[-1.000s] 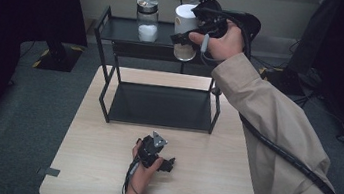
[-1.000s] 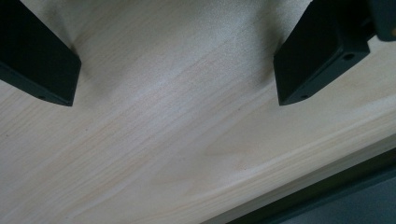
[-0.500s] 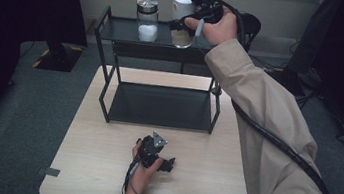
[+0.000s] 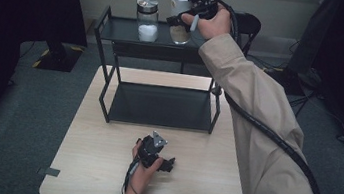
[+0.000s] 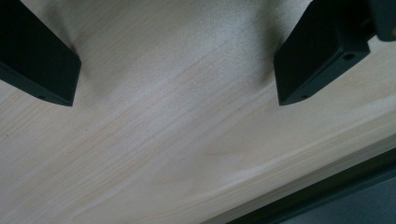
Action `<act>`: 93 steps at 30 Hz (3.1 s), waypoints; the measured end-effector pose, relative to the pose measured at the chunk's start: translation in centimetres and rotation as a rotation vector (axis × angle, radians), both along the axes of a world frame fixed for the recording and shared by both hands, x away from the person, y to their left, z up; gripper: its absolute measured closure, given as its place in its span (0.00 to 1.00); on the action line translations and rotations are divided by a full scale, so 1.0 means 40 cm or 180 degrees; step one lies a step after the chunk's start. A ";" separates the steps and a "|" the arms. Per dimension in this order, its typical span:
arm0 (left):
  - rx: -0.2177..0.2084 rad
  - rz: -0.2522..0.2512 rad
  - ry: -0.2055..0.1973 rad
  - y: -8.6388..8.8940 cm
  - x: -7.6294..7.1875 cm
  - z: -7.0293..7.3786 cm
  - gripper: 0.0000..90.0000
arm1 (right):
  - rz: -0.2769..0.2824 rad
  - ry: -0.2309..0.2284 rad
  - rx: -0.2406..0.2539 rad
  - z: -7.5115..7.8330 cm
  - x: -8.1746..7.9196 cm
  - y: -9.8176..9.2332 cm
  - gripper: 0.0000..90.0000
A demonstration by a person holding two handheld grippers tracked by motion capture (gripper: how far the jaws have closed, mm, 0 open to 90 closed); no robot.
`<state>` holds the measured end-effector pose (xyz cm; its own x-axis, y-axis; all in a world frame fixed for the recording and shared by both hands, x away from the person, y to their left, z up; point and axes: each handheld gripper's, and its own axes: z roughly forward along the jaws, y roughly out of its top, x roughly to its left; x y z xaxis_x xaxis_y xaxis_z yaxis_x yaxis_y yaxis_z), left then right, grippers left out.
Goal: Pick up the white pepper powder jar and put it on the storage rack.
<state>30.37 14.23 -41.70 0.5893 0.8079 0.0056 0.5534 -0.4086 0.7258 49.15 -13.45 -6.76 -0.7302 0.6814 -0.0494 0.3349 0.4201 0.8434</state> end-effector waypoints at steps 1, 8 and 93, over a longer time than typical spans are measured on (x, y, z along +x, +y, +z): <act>0.0002 -0.0002 0.0000 0.000 0.000 0.000 0.00 | -0.0003 0.0007 0.0002 -0.002 0.003 0.000 0.34; 0.0003 -0.0002 -0.0001 0.000 0.000 0.000 0.00 | -0.0052 0.0033 0.0002 -0.011 0.019 -0.001 0.34; -0.0018 0.0009 0.0001 0.000 -0.001 -0.001 0.00 | -0.0212 0.0022 0.0210 -0.118 -0.175 -0.051 0.01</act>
<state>30.35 14.24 -41.76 0.5871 0.8095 0.0009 0.5546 -0.4030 0.7280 42.17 -15.48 -11.49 -0.6834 0.7301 0.0021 0.3662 0.3403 0.8661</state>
